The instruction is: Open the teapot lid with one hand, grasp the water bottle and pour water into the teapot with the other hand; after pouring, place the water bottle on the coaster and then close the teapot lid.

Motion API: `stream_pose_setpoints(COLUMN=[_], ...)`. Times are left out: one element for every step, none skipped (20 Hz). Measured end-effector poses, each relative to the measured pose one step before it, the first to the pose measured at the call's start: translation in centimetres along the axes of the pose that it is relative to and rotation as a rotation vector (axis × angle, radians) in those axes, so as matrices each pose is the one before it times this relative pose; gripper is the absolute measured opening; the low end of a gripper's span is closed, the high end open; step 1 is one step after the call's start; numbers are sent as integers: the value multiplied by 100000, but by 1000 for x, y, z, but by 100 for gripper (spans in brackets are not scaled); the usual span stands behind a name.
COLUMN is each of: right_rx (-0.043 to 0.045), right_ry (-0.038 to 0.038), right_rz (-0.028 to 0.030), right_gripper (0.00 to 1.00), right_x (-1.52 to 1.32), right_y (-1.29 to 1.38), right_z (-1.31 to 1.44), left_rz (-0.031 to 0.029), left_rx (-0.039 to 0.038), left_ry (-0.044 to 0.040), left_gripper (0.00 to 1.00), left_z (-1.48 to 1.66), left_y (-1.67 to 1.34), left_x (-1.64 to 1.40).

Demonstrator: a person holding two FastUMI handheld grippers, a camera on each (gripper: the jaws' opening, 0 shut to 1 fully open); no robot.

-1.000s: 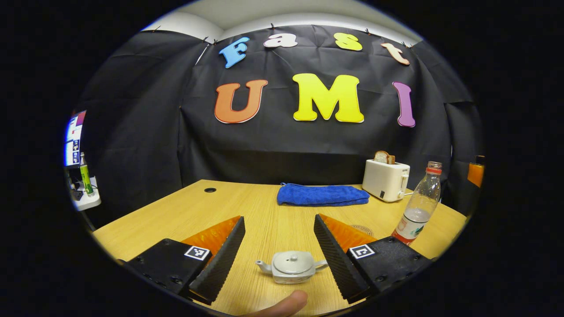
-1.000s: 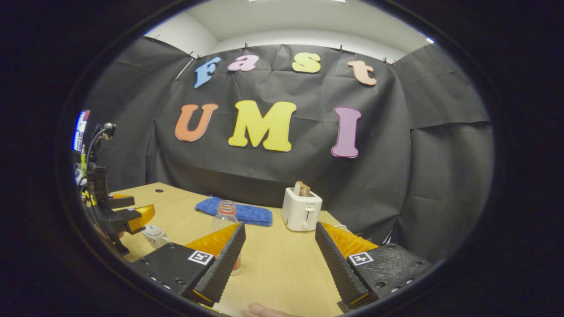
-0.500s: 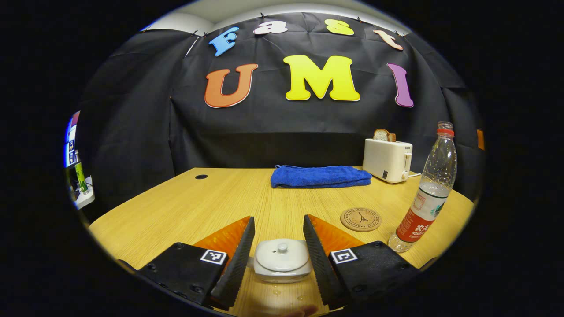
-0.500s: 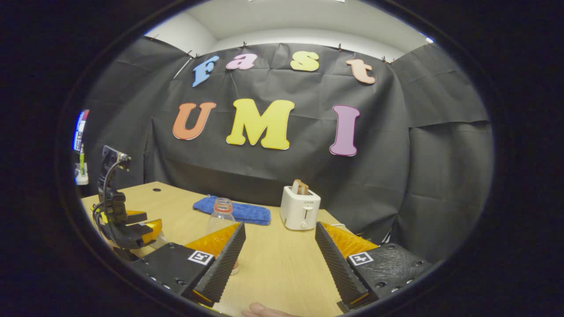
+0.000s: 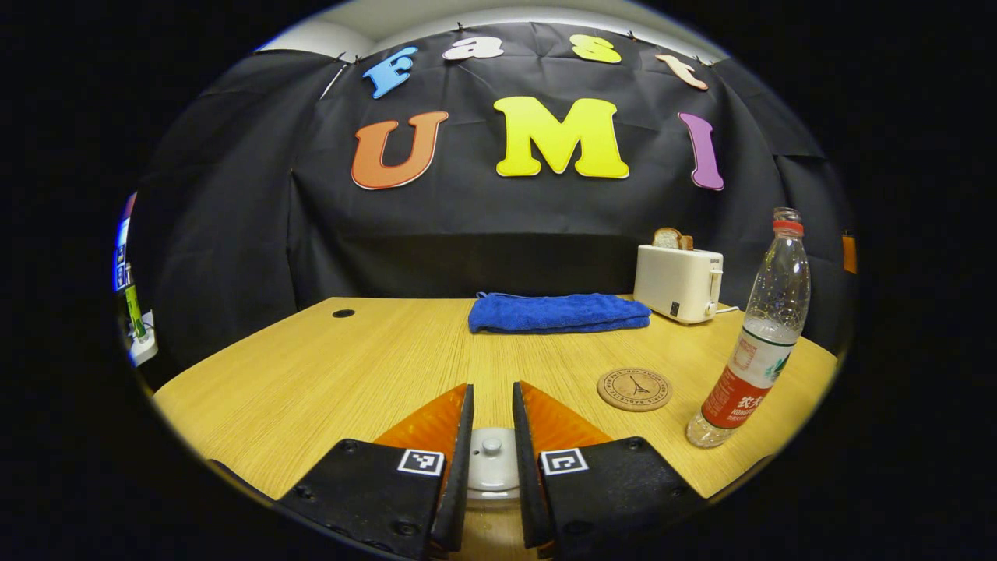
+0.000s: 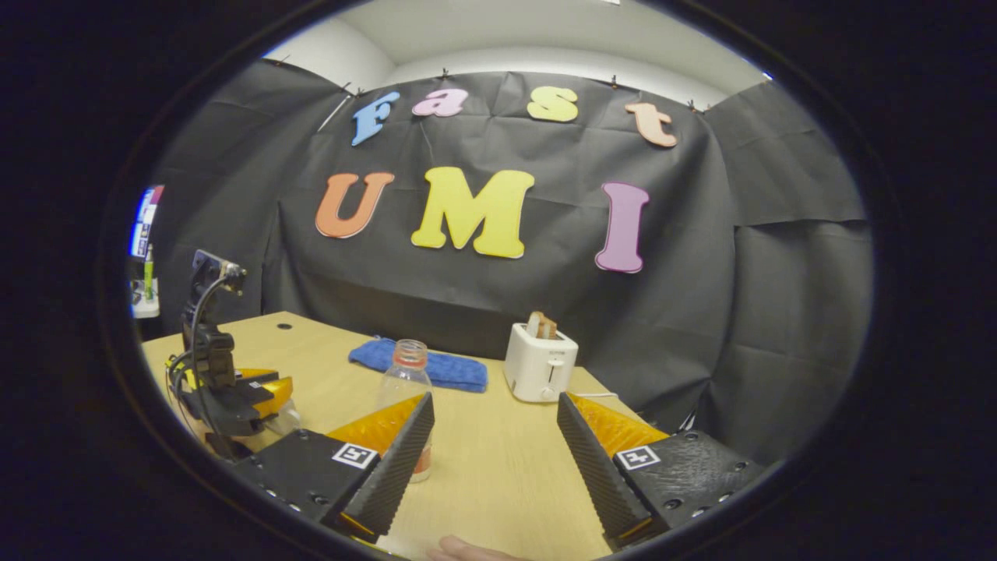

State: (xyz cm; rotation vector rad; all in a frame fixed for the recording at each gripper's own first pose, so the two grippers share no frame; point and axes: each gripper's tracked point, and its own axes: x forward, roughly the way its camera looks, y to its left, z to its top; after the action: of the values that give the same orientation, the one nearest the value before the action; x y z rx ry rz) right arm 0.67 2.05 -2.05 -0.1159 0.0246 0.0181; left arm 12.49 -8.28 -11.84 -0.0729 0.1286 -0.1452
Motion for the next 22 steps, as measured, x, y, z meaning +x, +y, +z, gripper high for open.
stream_pose_setpoints(right_rx=[-484, -423, -368, -562, -496, -303, -329, -346, -83, 83, 487, 736, 625, 604, 502, 408, 410, 563, 753, 985, 1075, 1152], right_ry=[420, 712, 931, 878, -371, -384, 420, 795, 891, 859, 206, -340, -174, 163, 658, 1120, 1038, 608, 101, -81, 103, 17], right_rz=[-125, 720, 634, 85, 84, 525, 963, 1370, 1195, 1150, 928, 627, 670, 704, 1034, 1323, 1622, 1563, 1233, 773, 558, 524], right_gripper=[97, 95, 95, 95, 95, 95, 95, 95, 95, 95, 95, 95, 93, 95, 95, 95, 95, 95, 95, 95, 95, 95], right_x=[106, 136, 138, 72, -14, 147, 111, 137, 12, 121, 40, 80, 64, 5, 126, 194, 110, 101, 225, 239, 238, 454], right_y=[91, 326, 339, 178, 241, 408, 486, 586, 488, 372, 329, 214, 256, 365, 378, 451, 580, 481, 402, 308, 252, 219], right_z=[-229, -410, -355, -302, 35, 46, -258, -477, -351, -276, -86, -5, 2, -267, -263, -392, -345, -228, -144, -197, -228, -293], left_rz=[504, -839, -625, -394, 285, -79, -278, 32, 149, -265, -241, -456, -500, -664, -432, -89, 760, 1986, 385, -958, -1393, -1203], left_rx=[58, -580, 354, 917, 999, 945, 791, 338, 955, 206, -74, 135, -347, -455, -610, -144, -153, 413, 449, -768, -1669, -1795], left_ry=[-257, -397, 360, -288, -36, 89, 189, -36, 405, -867, -1692, -1056, -1118, -627, -400, 74, -422, 1044, 1122, 1136, 1650, 758], left_gripper=[26, 23, 17, 15, 11, 9, 8, 7, 6, 6, 6, 6, 6, 6, 6, 6, 6, 6, 6, 5, 3, 3], left_z=[-39, 61, -41, 6, -26, 52, -17, 90, 214, 557, 920, 645, 586, 481, 397, 281, 267, 181, -7, 87, 136, 331], left_y=[240, -97, -298, -158, 192, 8, -56, 146, 123, 133, 37, 73, 4, -121, -37, 30, 218, 485, 255, -145, -170, -101], left_x=[159, -38, -10, -130, 88, -71, -122, -73, -212, -309, -415, -308, -351, -443, -398, -326, -379, -367, -151, -363, -579, -535])
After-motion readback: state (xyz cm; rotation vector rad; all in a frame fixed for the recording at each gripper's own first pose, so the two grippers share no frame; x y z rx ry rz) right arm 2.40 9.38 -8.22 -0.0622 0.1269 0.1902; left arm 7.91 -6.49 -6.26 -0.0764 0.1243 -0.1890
